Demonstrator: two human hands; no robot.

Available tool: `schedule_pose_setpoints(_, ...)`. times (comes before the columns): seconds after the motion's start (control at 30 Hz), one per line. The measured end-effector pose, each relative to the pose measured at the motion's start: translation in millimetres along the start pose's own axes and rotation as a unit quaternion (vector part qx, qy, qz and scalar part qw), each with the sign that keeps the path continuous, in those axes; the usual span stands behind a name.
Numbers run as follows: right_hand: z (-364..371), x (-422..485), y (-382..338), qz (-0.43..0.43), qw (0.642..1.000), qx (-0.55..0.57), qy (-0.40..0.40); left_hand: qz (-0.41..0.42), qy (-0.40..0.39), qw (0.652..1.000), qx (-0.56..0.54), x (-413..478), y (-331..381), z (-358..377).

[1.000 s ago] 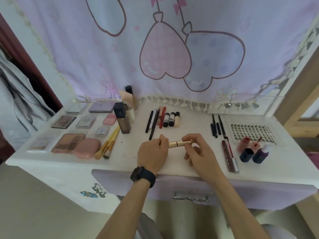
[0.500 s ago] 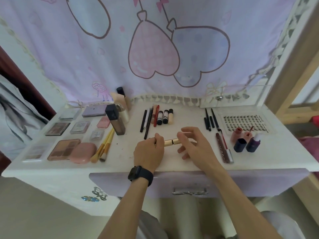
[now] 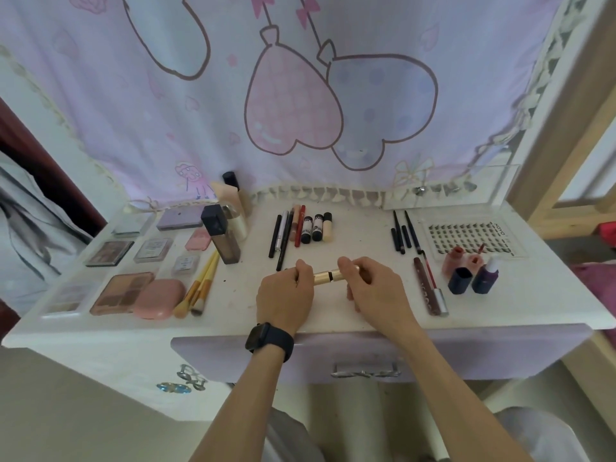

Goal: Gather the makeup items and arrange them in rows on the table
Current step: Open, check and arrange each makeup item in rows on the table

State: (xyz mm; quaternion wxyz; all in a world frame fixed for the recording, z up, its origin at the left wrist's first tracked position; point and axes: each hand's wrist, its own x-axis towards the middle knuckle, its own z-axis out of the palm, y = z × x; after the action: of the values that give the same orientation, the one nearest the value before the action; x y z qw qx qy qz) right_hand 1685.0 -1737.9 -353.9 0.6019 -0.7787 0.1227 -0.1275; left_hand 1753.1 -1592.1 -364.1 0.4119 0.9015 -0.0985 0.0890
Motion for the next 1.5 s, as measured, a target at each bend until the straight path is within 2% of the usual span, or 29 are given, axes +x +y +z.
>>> schedule_pose_setpoints(0.2, -8.7, -1.4, 6.9, -0.057, 0.991, 0.111, 0.043, -0.012, 0.017, 0.999, -0.042, 2.9, -2.4, 1.0)
schedule_pose_setpoints(0.5, -2.5, -5.2, 7.9, -0.084, 0.988, 0.095, 0.086, -0.020, 0.019, 0.998, -0.053, 2.9, -3.7, 1.5)
schedule_pose_setpoints(0.97, 6.3, -13.5, 5.6, -0.153, 0.966, 0.057, 0.203, -0.012, -0.005, 0.999, -0.049, 1.1, -1.0, -0.7)
schedule_pose_setpoints(1.13, 7.9, -14.5, 8.1, -0.155, 0.963, 0.045, 0.217, -0.005, -0.015, 0.999, -0.049, 0.3, -0.4, -2.5)
schedule_pose_setpoints(1.33, 3.4, -20.4, -9.1, -0.162, 0.962, -0.004, 0.221, -0.014, 0.011, 0.995, -0.093, 2.0, -1.6, -2.5)
schedule_pose_setpoints(1.5, -38.5, -19.0, -44.4, -0.213, 0.947, -0.102, 0.218, -0.044, 0.016, 0.989, -0.141, 8.4, -10.7, -3.4)
